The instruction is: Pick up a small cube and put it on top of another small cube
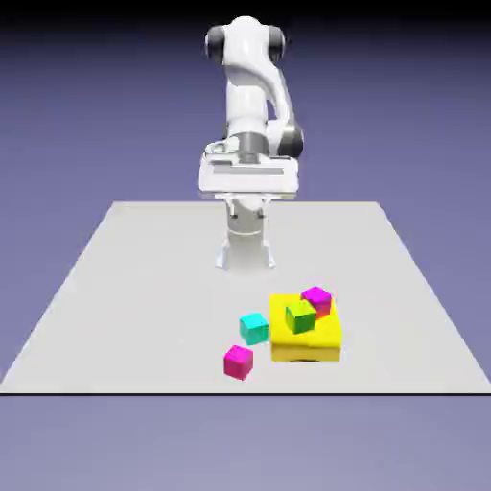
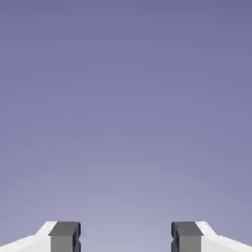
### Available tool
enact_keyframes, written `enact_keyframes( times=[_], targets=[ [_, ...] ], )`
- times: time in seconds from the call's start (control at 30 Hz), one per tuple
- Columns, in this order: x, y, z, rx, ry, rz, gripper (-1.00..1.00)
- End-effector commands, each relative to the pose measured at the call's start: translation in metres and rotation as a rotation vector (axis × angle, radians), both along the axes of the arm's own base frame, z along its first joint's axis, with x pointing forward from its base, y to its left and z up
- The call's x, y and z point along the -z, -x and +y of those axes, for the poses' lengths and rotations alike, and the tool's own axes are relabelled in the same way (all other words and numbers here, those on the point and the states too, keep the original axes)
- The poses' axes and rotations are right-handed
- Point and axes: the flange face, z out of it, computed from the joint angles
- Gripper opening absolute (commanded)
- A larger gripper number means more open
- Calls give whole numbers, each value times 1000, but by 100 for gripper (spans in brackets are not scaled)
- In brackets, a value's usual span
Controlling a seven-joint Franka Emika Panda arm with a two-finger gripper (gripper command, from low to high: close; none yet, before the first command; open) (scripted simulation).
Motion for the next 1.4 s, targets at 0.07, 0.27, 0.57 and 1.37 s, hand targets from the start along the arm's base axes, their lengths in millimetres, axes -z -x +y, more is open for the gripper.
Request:
enact_keyframes(
  times=[0.07,0.27,0.57,1.37],
  targets=[
    [45,-12,-16,159,-100,177,0],
    [137,-16,-41,491,-322,525,0],
    [257,10,-45,977,-705,1057,0],
    [180,-28,13,996,-660,1050,-100]
  ],
)
